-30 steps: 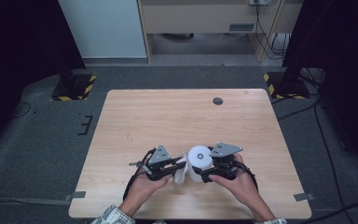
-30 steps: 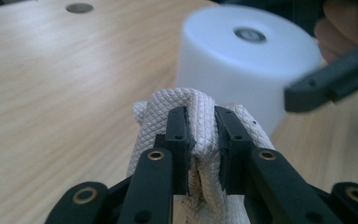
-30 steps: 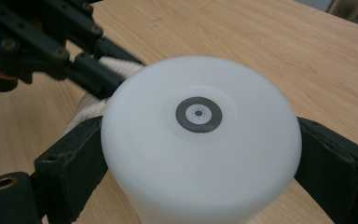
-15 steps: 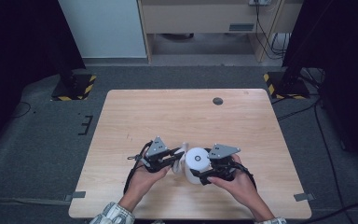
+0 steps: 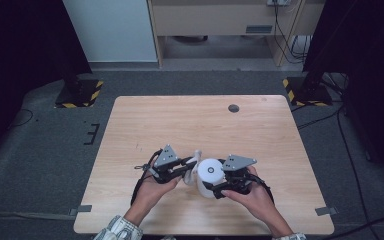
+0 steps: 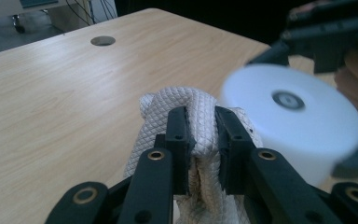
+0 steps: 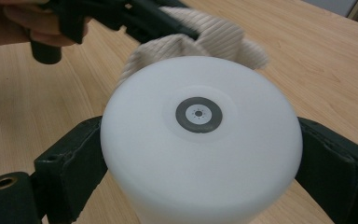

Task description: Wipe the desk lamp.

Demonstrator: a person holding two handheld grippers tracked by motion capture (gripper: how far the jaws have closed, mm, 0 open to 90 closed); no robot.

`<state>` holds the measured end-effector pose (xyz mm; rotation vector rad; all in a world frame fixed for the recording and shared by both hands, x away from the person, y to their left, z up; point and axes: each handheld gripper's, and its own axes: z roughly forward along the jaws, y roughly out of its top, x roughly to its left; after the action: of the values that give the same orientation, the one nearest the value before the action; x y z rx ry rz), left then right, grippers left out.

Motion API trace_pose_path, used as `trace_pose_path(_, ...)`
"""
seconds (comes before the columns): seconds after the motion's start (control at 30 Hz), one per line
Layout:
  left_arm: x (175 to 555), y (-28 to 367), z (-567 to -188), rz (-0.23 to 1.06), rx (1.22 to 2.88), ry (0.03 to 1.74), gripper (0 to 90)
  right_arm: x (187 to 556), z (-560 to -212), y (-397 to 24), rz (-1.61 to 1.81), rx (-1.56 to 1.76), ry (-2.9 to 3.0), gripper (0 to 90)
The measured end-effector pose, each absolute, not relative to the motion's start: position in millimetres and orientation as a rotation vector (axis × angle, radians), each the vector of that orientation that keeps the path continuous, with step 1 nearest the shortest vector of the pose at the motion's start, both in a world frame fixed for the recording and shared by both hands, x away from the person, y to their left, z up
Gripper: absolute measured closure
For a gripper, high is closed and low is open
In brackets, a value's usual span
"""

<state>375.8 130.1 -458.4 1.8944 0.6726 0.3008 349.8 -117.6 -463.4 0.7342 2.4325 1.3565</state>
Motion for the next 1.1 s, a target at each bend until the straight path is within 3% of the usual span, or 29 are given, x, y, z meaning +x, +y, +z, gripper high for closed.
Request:
trace_pose_path(0.23,399,117,-468,0.262,1.963,0.631,76.3,349,-464,-118,1.363,0.738,2.426,9.3)
trace_pose_path(0.5,400,115,-494,0.215,2.08,0.645,76.3,349,-465,-118,1.366,0.739,2.424,9.3)
trace_pose_path(0.83,395,118,-462,0.267,1.915,0.628,76.2,350,-465,-118,1.37,0.737,2.422,9.3)
trace_pose_path(1.1,401,106,-488,0.272,2.038,0.65,76.4,350,-465,-118,1.369,0.733,2.423,9.3)
